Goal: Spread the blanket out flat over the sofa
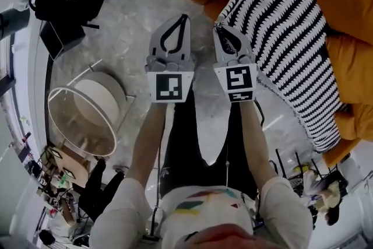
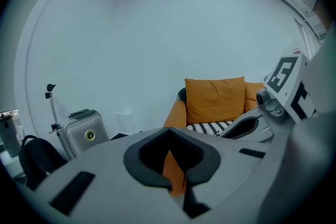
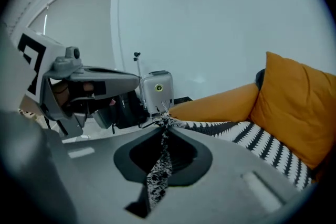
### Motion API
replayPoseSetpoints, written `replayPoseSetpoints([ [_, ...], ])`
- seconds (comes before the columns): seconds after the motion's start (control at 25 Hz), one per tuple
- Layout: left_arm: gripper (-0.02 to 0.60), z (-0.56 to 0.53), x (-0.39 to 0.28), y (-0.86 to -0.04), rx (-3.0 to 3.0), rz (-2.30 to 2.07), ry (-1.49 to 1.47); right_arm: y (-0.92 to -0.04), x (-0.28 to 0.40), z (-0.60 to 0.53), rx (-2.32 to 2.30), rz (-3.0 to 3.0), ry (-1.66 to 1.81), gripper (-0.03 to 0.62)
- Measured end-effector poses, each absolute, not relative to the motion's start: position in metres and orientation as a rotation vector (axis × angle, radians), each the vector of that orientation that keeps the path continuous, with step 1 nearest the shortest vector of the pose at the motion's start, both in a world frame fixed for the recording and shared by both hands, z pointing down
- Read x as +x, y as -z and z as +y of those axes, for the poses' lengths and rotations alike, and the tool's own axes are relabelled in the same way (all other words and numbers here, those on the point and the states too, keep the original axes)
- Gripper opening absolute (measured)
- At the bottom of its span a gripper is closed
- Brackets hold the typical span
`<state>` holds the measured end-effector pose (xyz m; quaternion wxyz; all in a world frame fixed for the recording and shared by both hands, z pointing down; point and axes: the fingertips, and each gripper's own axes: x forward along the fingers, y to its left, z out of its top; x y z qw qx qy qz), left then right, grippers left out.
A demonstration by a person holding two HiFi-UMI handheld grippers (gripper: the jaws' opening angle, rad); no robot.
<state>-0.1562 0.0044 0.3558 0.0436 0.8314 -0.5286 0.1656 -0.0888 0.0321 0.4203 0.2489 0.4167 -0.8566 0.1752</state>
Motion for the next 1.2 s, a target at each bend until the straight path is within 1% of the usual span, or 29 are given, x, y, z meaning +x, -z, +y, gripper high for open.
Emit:
replayPoseSetpoints([
  [0.16, 0.015, 0.010, -0.189, -0.371, 2.493, -1.640, -0.528, -0.453, -0.123, 0.036, 1.031, -2.276, -0.437, 0.015],
  [0.32, 0.015, 0.006, -0.204, -0.377, 2.473, -1.642, -0.556, -0.494, -0.138, 0.040, 0.926, -2.204, -0.387, 0.015],
  [0.6, 0.015, 0.000, -0.220, -0.391, 2.513, -1.615, -0.622, -0.551, -0.147, 0.047, 0.844, -2.138, -0.409, 0.015],
  [0.8, 0.015, -0.004, -0.228, -0.403, 2.506, -1.605, -0.618, -0.584, -0.155, 0.044, 0.808, -2.104, -0.437, 0.015],
  [1.04, 0.015, -0.006, -0.223, -0.433, 2.528, -1.550, -0.637, -0.633, -0.154, 0.035, 0.802, -2.069, -0.500, 0.015],
  [1.2, 0.015, -0.012, -0.223, -0.450, 2.474, -1.550, -0.634, -0.651, -0.150, 0.029, 0.773, -2.057, -0.564, 0.015],
])
